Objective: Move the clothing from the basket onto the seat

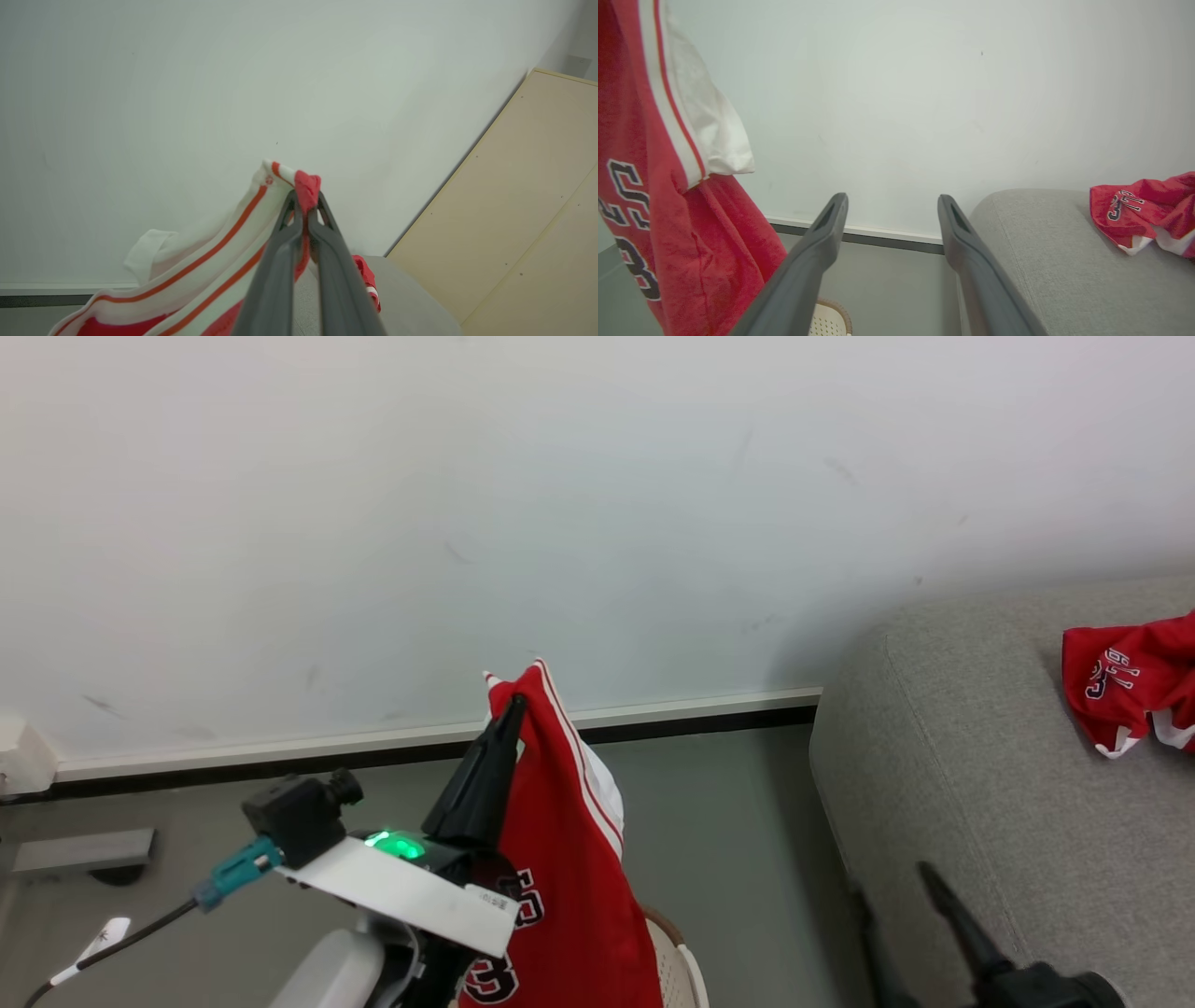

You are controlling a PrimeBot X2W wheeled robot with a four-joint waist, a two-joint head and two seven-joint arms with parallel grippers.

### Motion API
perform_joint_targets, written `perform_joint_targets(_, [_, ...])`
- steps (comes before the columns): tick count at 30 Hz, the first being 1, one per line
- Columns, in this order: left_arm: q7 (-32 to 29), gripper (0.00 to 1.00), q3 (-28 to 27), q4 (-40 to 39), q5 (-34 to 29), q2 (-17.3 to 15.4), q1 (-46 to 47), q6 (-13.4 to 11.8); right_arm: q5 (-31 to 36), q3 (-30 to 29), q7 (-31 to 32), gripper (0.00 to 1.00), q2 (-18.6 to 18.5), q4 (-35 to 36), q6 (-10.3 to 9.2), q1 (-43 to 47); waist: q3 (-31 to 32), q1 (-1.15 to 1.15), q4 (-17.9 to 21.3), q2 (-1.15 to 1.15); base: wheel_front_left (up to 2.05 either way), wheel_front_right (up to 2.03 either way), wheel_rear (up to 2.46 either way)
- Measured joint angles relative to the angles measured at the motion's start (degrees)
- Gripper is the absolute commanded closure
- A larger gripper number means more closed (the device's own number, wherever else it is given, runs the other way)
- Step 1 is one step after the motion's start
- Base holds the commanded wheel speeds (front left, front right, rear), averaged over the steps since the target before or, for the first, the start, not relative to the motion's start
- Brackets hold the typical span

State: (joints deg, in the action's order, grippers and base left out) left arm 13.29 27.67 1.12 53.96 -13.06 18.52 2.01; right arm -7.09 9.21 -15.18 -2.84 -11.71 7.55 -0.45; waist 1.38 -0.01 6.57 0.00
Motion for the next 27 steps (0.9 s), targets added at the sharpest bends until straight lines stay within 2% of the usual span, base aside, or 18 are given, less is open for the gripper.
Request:
perform_joint_targets(7, [-1.23, 1.0, 2.04, -0.7, -0.71, -0.02, 0.01, 0.04, 0.0, 13.33, 0.0, 0.0, 0.03, -0.74, 0.0, -5.56, 0.05, 0.01, -0.42, 0.0, 0.0, 0.0, 0.0])
perform_joint_targets(13, [-2.14, 1.0, 3.97, -0.71, -1.29, 0.31, 0.04, 0.44, -2.15, 21.78, 0.52, 0.0, 0.1, -3.04, 0.0, -12.41, 0.03, 0.01, -0.45, 0.0, 0.0, 0.0, 0.0])
perform_joint_targets(18, [-2.57, 1.0, 5.72, 0.05, -2.23, 1.16, 0.37, 0.98, -3.98, 25.53, 1.59, 0.0, 0.08, -5.24, 0.0, -16.5, 0.12, 0.01, -0.67, 0.0, 0.0, 0.0, 0.0])
perform_joint_targets(27, [-3.24, 1.0, 8.87, -1.65, -3.45, 2.38, 1.31, 1.57, -3.53, 25.31, 3.1, 0.0, 0.01, -9.89, 0.0, -18.44, 0.58, 0.01, -1.09, 0.0, 0.0, 0.0, 0.0])
